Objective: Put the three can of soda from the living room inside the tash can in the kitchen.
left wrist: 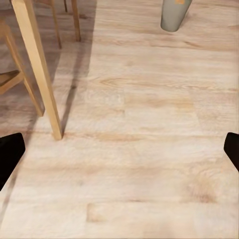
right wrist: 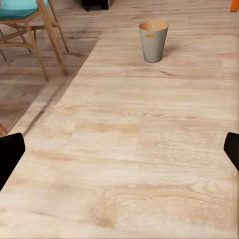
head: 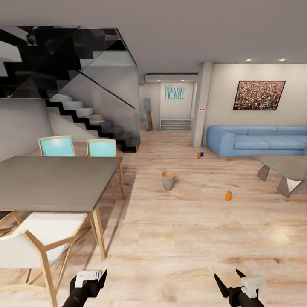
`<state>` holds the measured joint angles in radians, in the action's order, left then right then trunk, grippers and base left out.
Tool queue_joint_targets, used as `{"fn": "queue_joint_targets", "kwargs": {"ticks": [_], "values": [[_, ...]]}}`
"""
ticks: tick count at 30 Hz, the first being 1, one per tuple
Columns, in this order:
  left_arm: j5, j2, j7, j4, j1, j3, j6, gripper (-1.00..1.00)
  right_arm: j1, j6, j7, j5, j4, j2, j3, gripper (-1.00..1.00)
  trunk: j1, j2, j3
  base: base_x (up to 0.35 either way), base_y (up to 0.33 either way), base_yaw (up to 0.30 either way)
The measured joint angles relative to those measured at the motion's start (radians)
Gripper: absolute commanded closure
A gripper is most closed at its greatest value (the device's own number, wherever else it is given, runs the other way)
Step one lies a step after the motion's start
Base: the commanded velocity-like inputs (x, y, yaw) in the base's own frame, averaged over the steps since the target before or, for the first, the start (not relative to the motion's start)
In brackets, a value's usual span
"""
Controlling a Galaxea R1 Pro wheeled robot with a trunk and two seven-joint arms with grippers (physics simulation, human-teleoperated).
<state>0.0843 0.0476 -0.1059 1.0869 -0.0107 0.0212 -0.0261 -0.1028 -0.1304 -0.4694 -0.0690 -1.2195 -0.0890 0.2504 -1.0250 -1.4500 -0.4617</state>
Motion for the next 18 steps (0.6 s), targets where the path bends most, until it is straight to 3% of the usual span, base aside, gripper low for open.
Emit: {"fn": "queue_joint_targets", "kwargs": {"ticks": [18], "values": [[0.0,0.0,0.0,-0.001,0.0,0.0,-0.001,-1.0,0.0,0.001,0.001,0.001,0.0,0.0,-0.004,-1.0,0.0,0.0,0.0,0.274,-0.165,-0.002]]}}
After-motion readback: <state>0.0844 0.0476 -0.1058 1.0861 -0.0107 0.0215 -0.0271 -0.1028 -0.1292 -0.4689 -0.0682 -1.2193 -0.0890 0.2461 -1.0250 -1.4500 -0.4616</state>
